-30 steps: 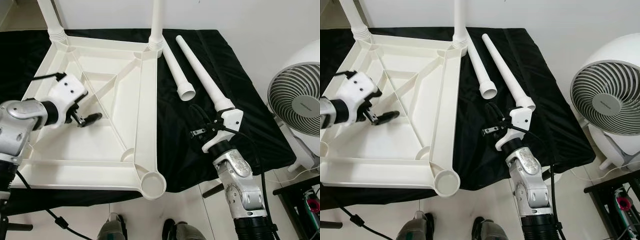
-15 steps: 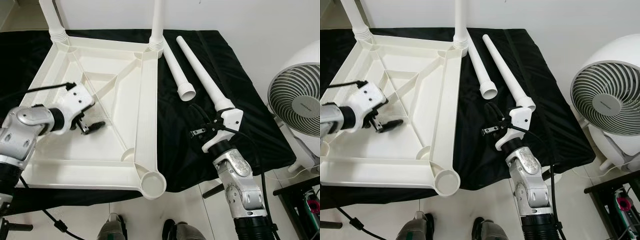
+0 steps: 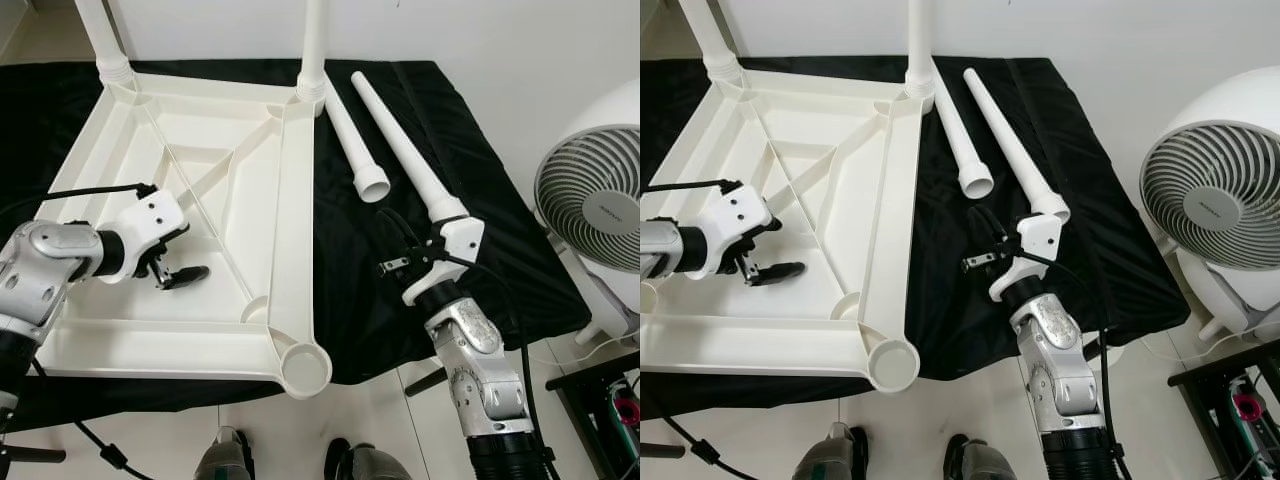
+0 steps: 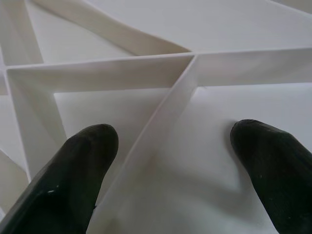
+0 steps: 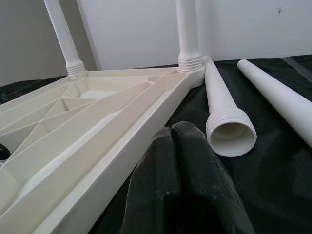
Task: Building children table
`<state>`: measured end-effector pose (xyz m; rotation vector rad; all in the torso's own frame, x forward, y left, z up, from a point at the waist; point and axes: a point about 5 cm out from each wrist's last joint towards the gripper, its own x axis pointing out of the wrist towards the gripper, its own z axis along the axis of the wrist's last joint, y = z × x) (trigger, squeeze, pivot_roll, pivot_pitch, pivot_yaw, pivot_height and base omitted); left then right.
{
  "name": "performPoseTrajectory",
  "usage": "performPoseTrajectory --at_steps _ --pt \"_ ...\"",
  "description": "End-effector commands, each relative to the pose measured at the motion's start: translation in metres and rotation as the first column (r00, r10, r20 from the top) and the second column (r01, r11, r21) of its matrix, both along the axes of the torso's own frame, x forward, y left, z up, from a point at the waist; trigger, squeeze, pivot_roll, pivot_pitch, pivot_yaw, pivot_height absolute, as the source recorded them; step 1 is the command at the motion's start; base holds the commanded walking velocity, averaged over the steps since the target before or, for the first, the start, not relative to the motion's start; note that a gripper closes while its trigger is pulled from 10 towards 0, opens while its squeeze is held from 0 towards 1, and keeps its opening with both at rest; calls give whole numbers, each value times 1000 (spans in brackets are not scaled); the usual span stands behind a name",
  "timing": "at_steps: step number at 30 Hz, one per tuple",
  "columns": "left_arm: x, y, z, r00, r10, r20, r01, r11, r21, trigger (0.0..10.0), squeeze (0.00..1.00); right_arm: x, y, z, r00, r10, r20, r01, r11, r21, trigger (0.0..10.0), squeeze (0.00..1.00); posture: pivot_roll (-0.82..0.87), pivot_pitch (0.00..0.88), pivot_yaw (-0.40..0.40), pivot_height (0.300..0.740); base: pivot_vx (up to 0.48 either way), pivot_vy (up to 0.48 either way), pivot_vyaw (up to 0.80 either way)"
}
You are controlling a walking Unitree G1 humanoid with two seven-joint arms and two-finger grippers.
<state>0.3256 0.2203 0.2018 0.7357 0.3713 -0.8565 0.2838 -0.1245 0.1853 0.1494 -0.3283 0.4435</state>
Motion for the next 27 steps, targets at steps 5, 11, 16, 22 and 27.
performPoseTrajectory --at_steps 5,11,16,22,27 --pt "9 0 -12 997 76 0 -75 997 35 10000 0 0 -1 -3 1000 -3 -16 3 1000 -4 10000 0 119 176 -43 740 0 0 0" --pt "21 -1 -14 989 144 19 -145 989 23 0 0 -1 -4 -3 1000 -21 -13 21 1000 -7 10000 0 105 177 -35 740 0 0 0" --pt "23 -1 -14 991 132 21 -133 991 29 0 0 -2 -5 -3 999 -32 -13 32 999 -3 10000 0 104 177 -30 740 0 0 0" --pt "25 -1 -13 990 141 23 -142 990 25 0 0 -2 -5 -3 999 -32 -13 32 999 -2 10000 0 106 178 -30 740 0 0 0" --pt "28 -1 -12 987 158 32 -158 987 14 0 0 -1 -4 -3 999 -32 -12 32 999 -2 10000 0 110 178 -31 740 0 0 0"
